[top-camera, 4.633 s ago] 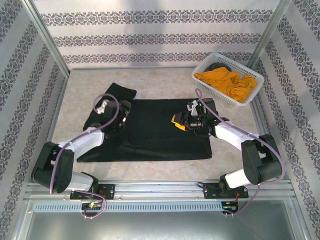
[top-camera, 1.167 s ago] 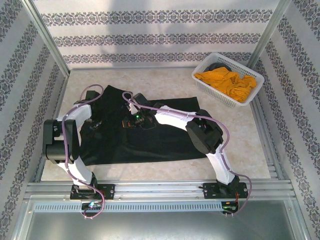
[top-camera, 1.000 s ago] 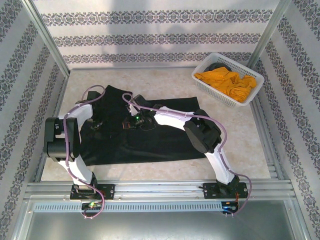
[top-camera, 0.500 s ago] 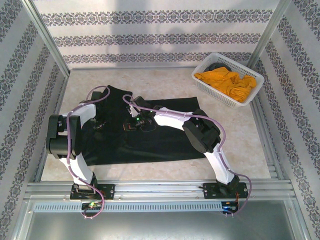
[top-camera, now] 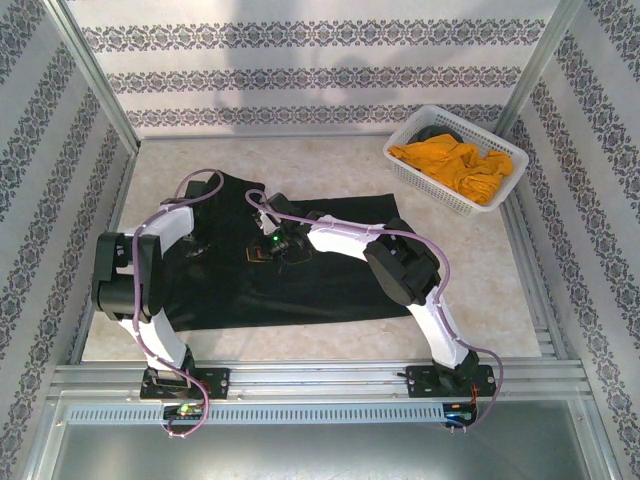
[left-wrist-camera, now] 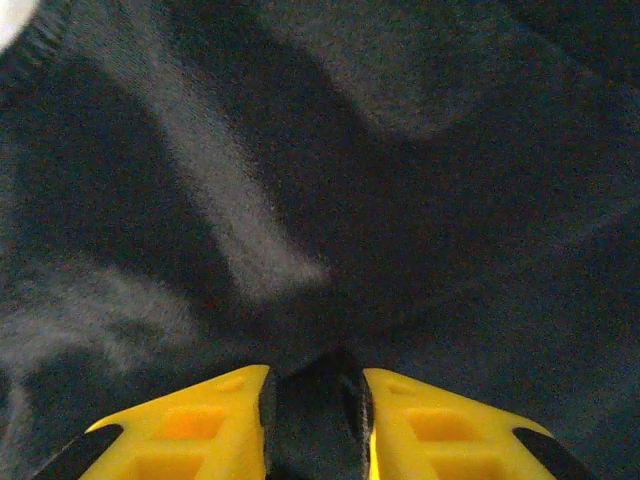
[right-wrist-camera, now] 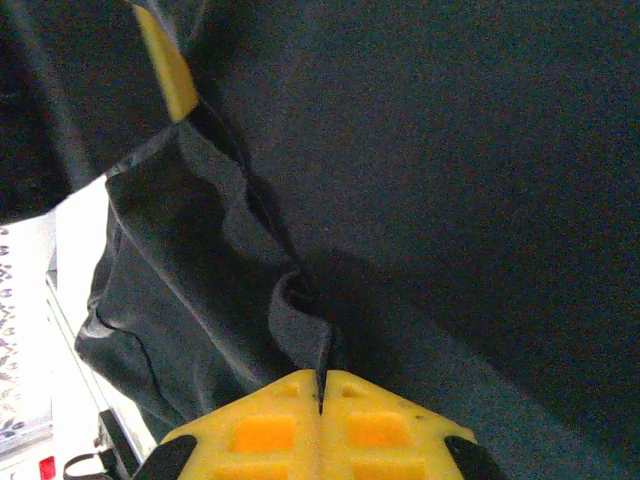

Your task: Fold and stack the t-shirts

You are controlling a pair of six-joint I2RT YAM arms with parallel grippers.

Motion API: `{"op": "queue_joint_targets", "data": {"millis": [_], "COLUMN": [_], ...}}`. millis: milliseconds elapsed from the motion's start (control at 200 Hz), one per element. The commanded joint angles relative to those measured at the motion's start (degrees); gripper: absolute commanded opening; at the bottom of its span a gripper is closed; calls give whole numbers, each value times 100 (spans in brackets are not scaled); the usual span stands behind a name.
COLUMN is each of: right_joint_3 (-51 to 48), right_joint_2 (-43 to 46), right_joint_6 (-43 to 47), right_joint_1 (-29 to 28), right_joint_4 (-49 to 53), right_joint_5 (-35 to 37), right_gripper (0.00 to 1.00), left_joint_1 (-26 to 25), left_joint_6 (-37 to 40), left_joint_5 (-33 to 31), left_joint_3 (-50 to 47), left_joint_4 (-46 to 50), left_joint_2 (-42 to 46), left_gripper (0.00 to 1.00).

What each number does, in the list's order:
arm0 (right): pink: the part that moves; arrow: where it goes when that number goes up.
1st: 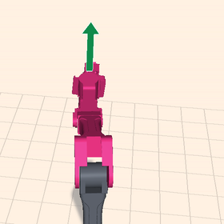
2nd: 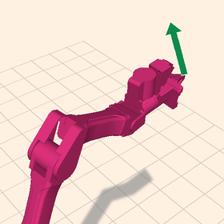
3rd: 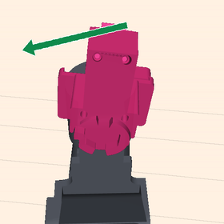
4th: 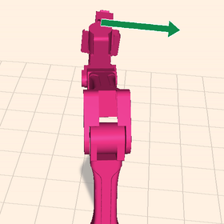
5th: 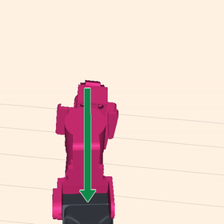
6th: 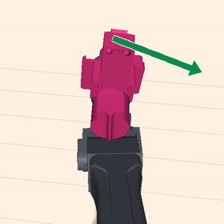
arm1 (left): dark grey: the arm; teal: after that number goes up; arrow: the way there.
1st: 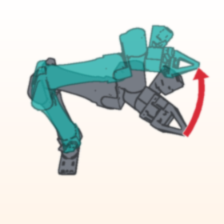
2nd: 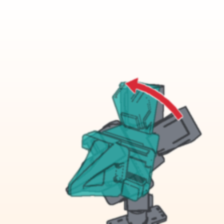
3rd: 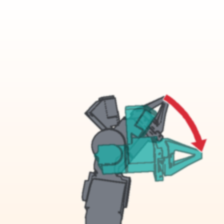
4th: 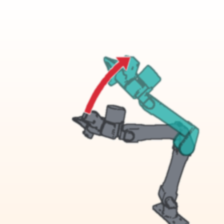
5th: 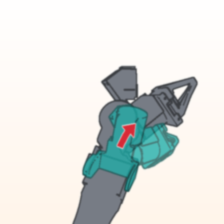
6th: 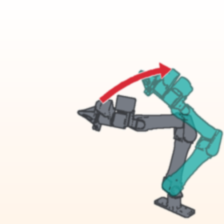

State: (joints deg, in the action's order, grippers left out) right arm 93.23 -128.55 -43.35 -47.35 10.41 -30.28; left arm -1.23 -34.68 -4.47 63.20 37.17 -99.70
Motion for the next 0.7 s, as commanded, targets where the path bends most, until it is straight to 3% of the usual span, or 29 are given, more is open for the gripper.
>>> {"op": "queue_joint_targets", "data": {"millis": [0, 400, 695], "right_joint_3": [-66, -103, -156], "right_joint_2": [-108, -105, -83], "right_joint_6": [-48, -68, -70], "right_joint_1": [68, 77, 77], "right_joint_4": [-80, -114, -143], "right_joint_5": [-127, -142, -136], "right_gripper": [0, 0, 0], "left_joint_1": [-96, -121, -237], "left_joint_6": [4, -468, -477], "left_joint_5": [-204, 185, 8], "left_joint_3": [240, 401, 455], "left_joint_4": [475, 487, 589], "left_joint_2": [266, -231, -509], "left_gripper": [30, 35, 30]}}
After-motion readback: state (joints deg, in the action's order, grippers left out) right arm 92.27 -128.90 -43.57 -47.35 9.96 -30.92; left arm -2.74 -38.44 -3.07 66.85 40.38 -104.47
